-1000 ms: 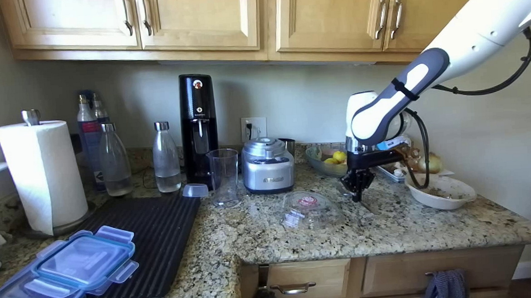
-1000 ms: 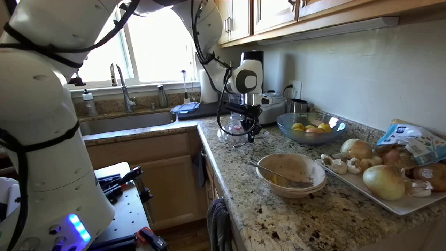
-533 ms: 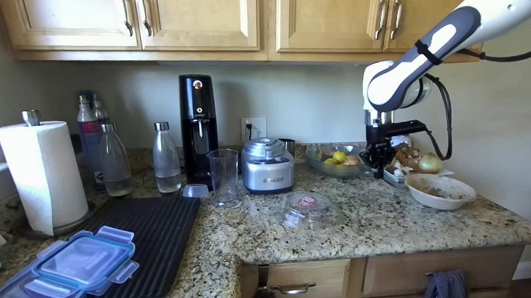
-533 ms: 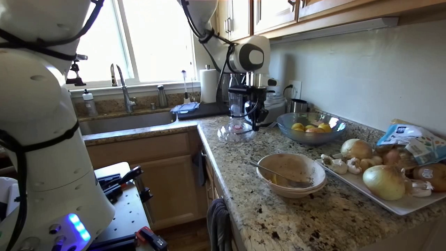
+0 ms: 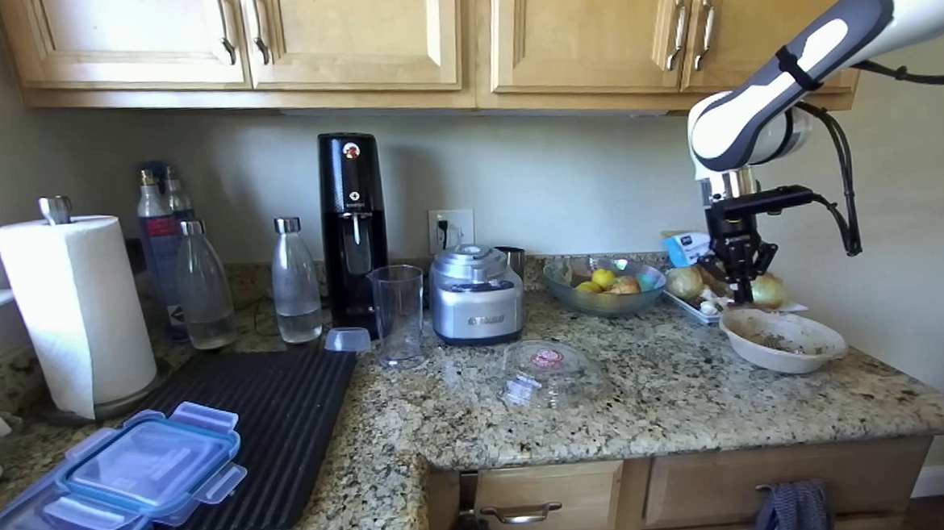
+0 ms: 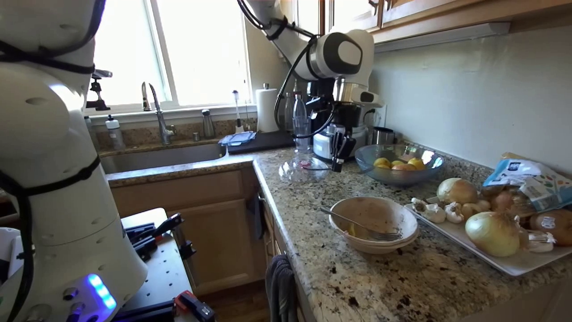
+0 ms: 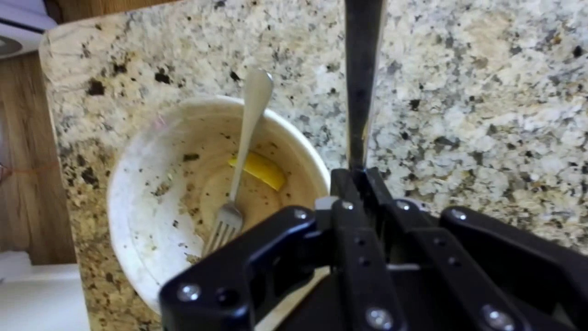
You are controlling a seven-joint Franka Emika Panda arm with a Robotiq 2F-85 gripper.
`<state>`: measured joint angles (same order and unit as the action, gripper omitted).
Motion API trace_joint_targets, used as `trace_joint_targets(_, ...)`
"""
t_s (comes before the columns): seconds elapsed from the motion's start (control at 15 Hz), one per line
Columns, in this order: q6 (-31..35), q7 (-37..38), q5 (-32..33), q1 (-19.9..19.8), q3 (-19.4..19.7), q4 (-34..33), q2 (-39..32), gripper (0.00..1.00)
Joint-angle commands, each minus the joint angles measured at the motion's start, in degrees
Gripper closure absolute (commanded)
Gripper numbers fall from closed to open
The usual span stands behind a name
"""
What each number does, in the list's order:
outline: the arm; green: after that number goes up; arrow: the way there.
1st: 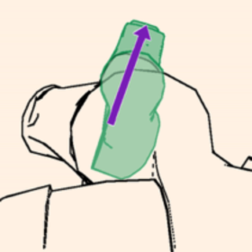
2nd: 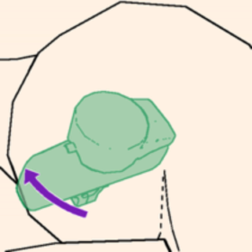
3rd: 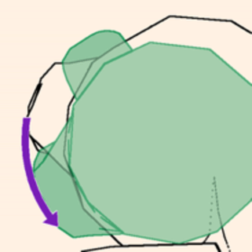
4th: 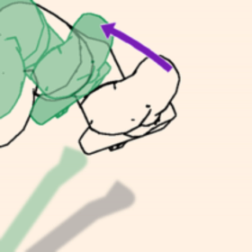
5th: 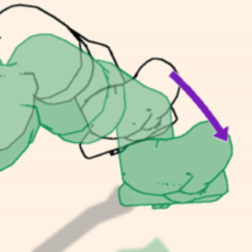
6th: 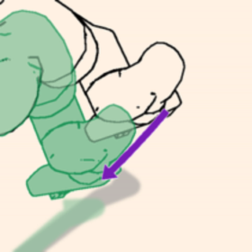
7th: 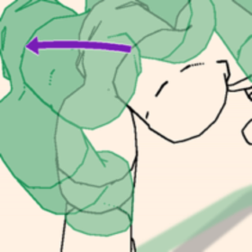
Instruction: Place the bowl on the left on top of the bowl on the right, put the two forks inside the top bowl
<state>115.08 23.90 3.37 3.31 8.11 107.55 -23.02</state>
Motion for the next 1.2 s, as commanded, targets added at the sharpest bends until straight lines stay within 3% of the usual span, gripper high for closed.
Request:
trace_joint_targets(0.0,-3.9,4.1,-0.8,-2.0,0.6,1.3,0.5,0.93)
trace_joint_targets(1.13,-3.4,6.1,-6.6,-6.9,2.4,-5.1,-10.6,0.93)
